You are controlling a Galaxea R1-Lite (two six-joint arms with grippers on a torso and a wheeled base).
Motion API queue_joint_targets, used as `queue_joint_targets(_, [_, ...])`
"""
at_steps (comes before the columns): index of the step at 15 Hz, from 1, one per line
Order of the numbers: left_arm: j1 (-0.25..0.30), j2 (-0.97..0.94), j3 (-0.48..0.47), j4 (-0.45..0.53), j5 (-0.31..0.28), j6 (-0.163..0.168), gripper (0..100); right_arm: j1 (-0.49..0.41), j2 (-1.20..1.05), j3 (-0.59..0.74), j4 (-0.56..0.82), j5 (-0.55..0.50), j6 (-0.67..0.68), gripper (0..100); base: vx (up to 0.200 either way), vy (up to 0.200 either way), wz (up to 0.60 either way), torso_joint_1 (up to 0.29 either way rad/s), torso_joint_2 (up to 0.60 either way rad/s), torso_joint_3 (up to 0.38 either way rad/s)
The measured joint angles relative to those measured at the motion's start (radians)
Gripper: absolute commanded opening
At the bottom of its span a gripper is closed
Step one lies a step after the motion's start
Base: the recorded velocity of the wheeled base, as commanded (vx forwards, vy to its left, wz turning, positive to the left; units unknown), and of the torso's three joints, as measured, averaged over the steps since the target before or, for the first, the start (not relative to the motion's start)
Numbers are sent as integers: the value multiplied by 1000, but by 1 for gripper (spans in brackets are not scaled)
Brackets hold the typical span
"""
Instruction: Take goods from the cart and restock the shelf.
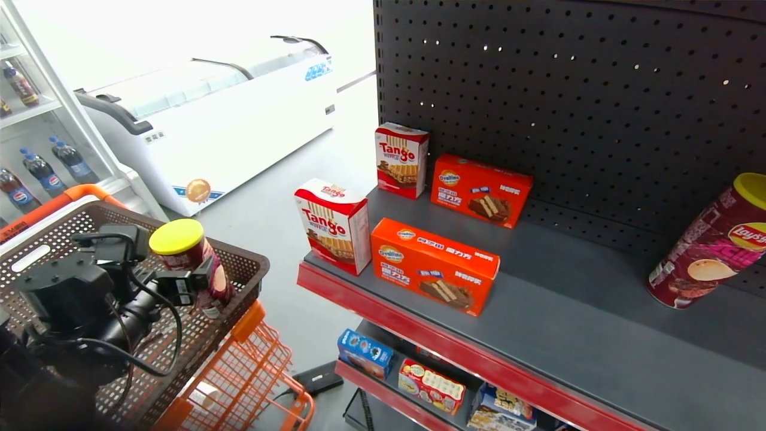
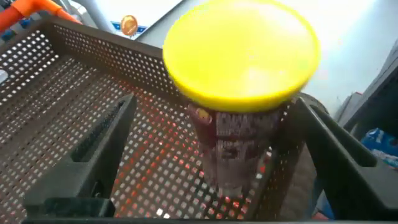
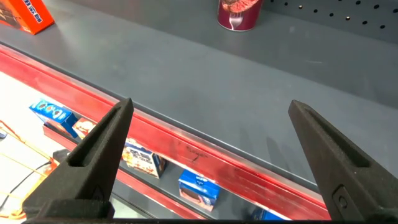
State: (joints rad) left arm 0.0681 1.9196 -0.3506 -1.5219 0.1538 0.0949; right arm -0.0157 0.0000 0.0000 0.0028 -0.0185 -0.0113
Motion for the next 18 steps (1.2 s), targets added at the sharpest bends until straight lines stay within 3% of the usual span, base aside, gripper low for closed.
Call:
queue_joint_targets(6, [4, 195, -187, -16, -2, -1, 100, 1, 0, 0, 0, 0, 1, 100, 0, 0, 0, 0, 0, 0])
queue_joint_targets(7, [6, 213, -206, -16, -2, 1, 0, 1, 0, 0, 0, 0, 1, 100, 0, 0, 0, 0, 0, 0])
queue_joint_targets(13, [3, 286, -314, -13, -5, 7, 0, 1, 0, 0, 0, 0, 0, 100, 0, 0, 0, 0, 0, 0])
queue_joint_targets(18, [-9, 247, -330, -10, -5, 22, 0, 0, 0, 0, 0, 0, 1, 100, 0, 0, 0, 0, 0, 0])
